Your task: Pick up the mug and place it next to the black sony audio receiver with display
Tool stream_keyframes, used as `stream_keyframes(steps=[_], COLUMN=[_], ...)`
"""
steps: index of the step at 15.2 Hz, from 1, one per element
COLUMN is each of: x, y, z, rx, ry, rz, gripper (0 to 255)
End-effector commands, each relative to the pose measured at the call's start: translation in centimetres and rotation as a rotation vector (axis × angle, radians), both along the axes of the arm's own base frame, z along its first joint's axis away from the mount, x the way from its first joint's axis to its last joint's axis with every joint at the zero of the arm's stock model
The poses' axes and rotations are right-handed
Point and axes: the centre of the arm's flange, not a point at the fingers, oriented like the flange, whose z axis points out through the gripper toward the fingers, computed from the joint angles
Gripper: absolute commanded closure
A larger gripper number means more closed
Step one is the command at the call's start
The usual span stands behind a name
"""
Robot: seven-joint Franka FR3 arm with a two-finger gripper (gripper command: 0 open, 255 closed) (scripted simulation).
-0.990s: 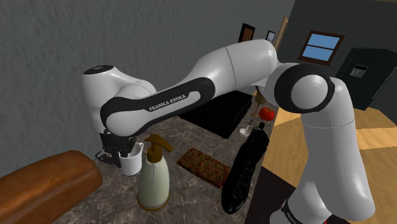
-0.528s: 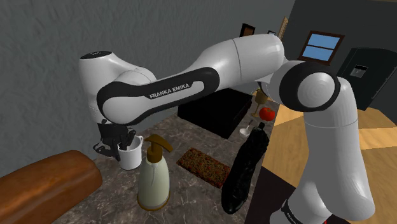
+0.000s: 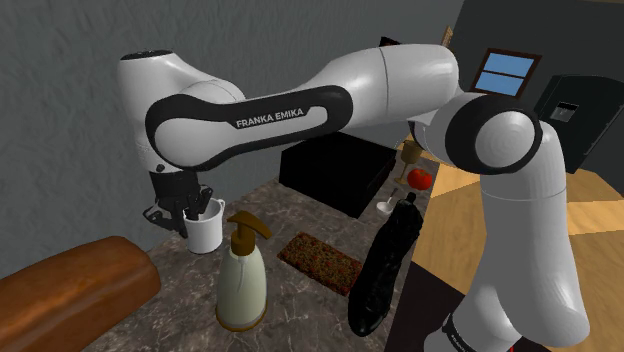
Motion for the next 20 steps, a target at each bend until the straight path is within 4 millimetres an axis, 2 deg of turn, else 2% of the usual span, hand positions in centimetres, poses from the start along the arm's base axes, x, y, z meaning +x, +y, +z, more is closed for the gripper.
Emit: stream_keyframes(steps=[1, 20], x=[-0.1, -0.1], y=[0.1, 0.1], z=[1.0, 11.0], rx=[0.000, 0.000], ry=[0.000, 0.000], rz=[0.000, 0.000], gripper=[255, 255])
